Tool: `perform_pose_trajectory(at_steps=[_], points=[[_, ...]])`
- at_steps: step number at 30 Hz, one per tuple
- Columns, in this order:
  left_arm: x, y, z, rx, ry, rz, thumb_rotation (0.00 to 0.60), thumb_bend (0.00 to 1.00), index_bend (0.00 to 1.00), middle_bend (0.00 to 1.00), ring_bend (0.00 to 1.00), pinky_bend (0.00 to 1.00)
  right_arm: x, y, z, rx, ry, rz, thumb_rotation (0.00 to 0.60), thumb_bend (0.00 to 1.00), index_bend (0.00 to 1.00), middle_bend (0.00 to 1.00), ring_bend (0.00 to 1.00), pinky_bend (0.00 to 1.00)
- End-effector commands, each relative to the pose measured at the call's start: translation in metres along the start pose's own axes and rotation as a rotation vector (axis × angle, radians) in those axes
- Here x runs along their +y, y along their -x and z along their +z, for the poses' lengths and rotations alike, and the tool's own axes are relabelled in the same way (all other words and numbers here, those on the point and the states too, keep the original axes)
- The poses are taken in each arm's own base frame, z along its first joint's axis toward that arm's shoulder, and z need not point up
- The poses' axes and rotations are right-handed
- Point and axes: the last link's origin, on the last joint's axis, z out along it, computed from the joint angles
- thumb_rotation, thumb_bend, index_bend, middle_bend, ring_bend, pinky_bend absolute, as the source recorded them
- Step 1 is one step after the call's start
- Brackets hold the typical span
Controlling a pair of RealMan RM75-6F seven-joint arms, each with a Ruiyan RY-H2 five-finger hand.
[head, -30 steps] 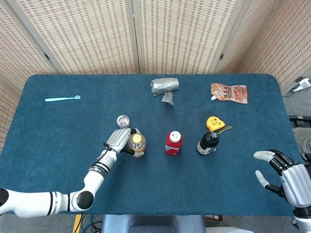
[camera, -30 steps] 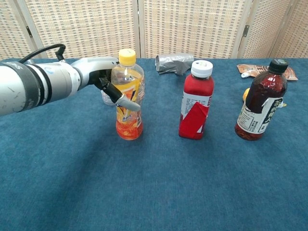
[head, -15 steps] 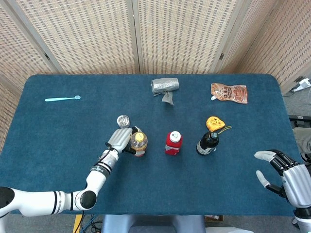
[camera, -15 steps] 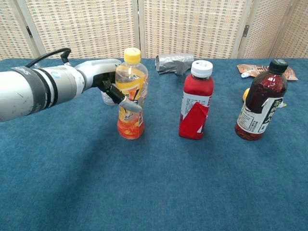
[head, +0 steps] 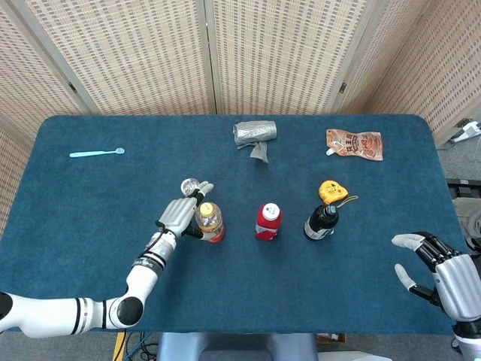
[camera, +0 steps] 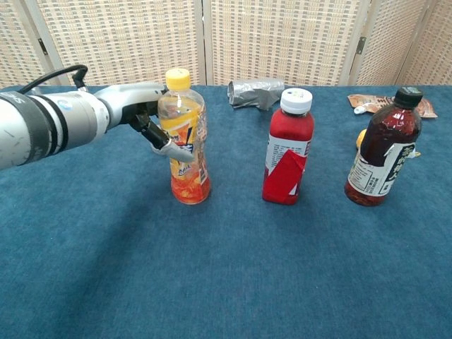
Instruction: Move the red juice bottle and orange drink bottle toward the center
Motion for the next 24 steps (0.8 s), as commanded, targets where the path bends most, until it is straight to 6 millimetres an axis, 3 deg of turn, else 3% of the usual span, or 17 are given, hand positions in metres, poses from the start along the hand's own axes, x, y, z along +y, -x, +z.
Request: perform_pose_trajectory(at_steps=[1, 10, 24], points=[[-0.007, -0.004, -0.007, 0.001, -0.016, 0.008, 0.6, 0.07, 0.0, 0.0, 0.19, 0.38, 0.0, 0.001, 0.0, -0.003, 0.0, -0.001, 0.6, 0.35, 0.36, 0.38, 0.29, 0.54], [-0.019, -0.007, -0.032, -0.038, -0.029, 0.046, 0.6, 0.07, 0.0, 0.0, 0.19, 0.38, 0.001, 0.005, 0.002, -0.015, 0.011, -0.015, 0.6, 0.35, 0.36, 0.38, 0.29, 0.54], [-0.076, -0.025, -0.103, 0.052, -0.087, 0.143, 0.6, 0.07, 0.0, 0.0, 0.19, 0.38, 0.015, 0.008, 0.011, -0.059, 0.123, -0.08, 0.6, 0.35, 0.38, 0.38, 0.29, 0.54]])
